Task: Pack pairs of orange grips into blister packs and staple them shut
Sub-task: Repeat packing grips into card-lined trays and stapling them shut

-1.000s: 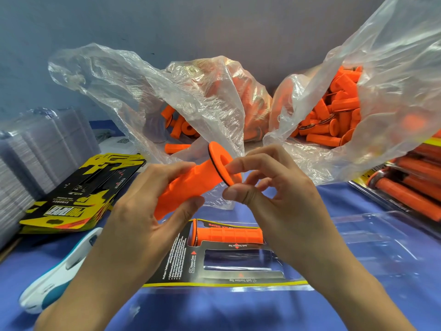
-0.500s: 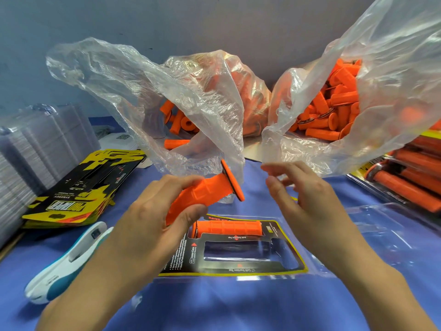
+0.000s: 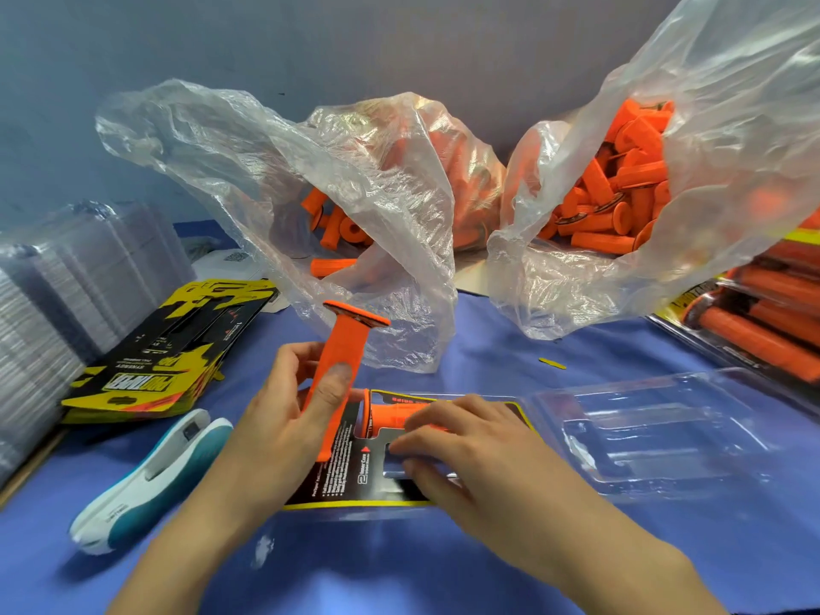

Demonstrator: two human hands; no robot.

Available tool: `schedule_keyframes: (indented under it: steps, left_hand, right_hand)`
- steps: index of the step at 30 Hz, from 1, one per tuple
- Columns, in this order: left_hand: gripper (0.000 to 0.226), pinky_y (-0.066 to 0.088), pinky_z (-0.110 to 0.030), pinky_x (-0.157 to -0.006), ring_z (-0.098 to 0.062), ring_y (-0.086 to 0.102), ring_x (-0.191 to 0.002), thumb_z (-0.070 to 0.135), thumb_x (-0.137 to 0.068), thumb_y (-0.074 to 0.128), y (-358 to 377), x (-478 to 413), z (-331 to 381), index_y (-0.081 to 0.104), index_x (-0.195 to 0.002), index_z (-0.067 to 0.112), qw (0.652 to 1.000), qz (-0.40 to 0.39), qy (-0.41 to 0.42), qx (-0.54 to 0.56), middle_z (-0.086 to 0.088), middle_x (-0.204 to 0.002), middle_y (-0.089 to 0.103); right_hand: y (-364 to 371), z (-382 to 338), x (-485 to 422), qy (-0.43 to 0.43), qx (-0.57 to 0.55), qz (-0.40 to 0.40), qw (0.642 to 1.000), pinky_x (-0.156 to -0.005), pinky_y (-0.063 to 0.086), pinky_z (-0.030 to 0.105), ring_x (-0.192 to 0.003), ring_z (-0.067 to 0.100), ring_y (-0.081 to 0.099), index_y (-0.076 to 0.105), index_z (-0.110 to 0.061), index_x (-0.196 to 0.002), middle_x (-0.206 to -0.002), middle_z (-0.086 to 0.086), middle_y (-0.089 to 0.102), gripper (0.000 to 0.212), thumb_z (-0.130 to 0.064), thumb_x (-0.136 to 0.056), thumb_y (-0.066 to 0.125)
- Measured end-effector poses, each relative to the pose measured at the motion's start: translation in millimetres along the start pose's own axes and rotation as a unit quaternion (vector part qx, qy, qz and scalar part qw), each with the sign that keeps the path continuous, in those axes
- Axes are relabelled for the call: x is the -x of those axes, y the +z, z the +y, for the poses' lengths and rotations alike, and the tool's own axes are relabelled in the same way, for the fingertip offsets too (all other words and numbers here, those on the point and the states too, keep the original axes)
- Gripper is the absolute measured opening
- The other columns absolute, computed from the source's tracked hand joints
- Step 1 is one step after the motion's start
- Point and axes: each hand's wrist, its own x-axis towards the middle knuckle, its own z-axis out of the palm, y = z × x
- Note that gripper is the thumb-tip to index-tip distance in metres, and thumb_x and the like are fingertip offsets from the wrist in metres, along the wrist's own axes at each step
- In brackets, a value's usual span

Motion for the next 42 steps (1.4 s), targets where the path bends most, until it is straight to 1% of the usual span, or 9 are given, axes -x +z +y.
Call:
schedule_keyframes:
  steps: [4,9,15,21,25,28,30,34,42]
  left_hand:
    - [0.027,0.048,-0.034,-0.089,-0.003,0.065,-0.096,0.064,-0.090,0.048,0,2,-8,0.049,-0.106,0.043,0.999,-0.021,0.008,-0.046,0.017,-0.101,0.068]
    - [0.027,0.040,-0.008,-0.073,0.003,0.060,-0.090,0.051,-0.091,0.044,4,9,-10,0.049,-0.106,0.030,0.994,-0.055,0.035,-0.092,0.026,-0.096,0.063]
    - [0.035,0.042,-0.011,-0.072,0.001,0.061,-0.088,0.058,-0.087,0.041,0,9,-14,0.049,-0.106,0.030,0.994,-0.036,0.020,-0.100,0.023,-0.093,0.063]
    - [0.026,0.043,-0.012,-0.072,0.000,0.063,-0.089,0.051,-0.091,0.045,4,12,-15,0.049,-0.106,0.030,0.993,-0.035,0.047,-0.099,0.022,-0.095,0.064]
    - [0.020,0.044,-0.013,-0.072,-0.001,0.063,-0.087,0.054,-0.096,0.047,6,14,-11,0.048,-0.106,0.036,0.993,-0.023,0.070,-0.087,0.021,-0.096,0.064]
    - [0.019,0.042,-0.008,-0.072,0.001,0.062,-0.092,0.055,-0.091,0.045,3,15,-4,0.047,-0.107,0.045,0.992,-0.022,0.085,-0.086,0.023,-0.100,0.064]
    - [0.020,0.041,-0.005,-0.075,0.002,0.062,-0.098,0.055,-0.091,0.047,1,17,0,0.048,-0.109,0.047,0.991,-0.028,0.096,-0.083,0.023,-0.103,0.064]
    - [0.032,0.038,-0.003,-0.080,0.003,0.057,-0.106,0.063,-0.086,0.050,0,21,11,0.050,-0.115,0.050,0.977,-0.044,0.137,-0.156,0.024,-0.110,0.058]
    - [0.036,0.035,-0.013,-0.087,0.002,0.048,-0.098,0.056,-0.088,0.051,23,21,42,0.057,-0.118,0.037,0.922,-0.108,0.252,-0.272,0.034,-0.105,0.051]
  right_hand:
    - [5,-1,4,-0.017,0.014,-0.032,0.999,-0.091,0.045,0.034,-0.106,0.014,0.054,0.065,-0.038,-0.116,-0.117,-0.018,0.060,0.034,-0.044,-0.101,0.035]
    - [10,-4,13,-0.021,0.064,0.012,0.998,-0.077,0.051,0.027,-0.094,0.011,0.061,0.068,-0.040,-0.105,-0.113,-0.019,0.062,0.027,-0.043,-0.098,0.042]
    - [11,0,15,-0.029,0.052,0.011,0.998,-0.084,0.048,0.026,-0.103,0.009,0.059,0.066,-0.040,-0.111,-0.119,-0.020,0.060,0.031,-0.043,-0.101,0.036]
    - [13,1,17,-0.031,0.008,0.017,0.999,-0.091,0.048,0.031,-0.109,0.010,0.055,0.062,-0.040,-0.118,-0.122,-0.020,0.058,0.030,-0.042,-0.102,0.037]
    - [3,6,16,-0.031,-0.033,0.098,0.994,-0.089,0.048,0.035,-0.107,0.010,0.057,0.065,-0.035,-0.114,-0.116,-0.020,0.061,0.026,-0.034,-0.100,0.043]
    - [-11,23,17,0.027,-0.031,0.179,0.983,-0.087,0.049,0.038,-0.099,0.015,0.060,0.069,-0.029,-0.111,-0.108,-0.015,0.066,0.025,-0.029,-0.098,0.048]
    - [-17,38,20,0.085,-0.016,0.199,0.976,-0.086,0.049,0.042,-0.098,0.020,0.060,0.070,-0.026,-0.110,-0.105,-0.012,0.067,0.021,-0.020,-0.098,0.054]
    - [-21,51,26,0.163,0.011,0.179,0.970,-0.088,0.047,0.047,-0.103,0.025,0.060,0.070,-0.026,-0.112,-0.108,-0.009,0.068,0.023,-0.015,-0.094,0.060]
    - [-17,57,33,0.215,0.045,0.057,0.974,-0.102,0.039,0.042,-0.125,0.027,0.047,0.063,-0.028,-0.127,-0.139,0.000,0.052,0.035,-0.018,-0.098,0.045]
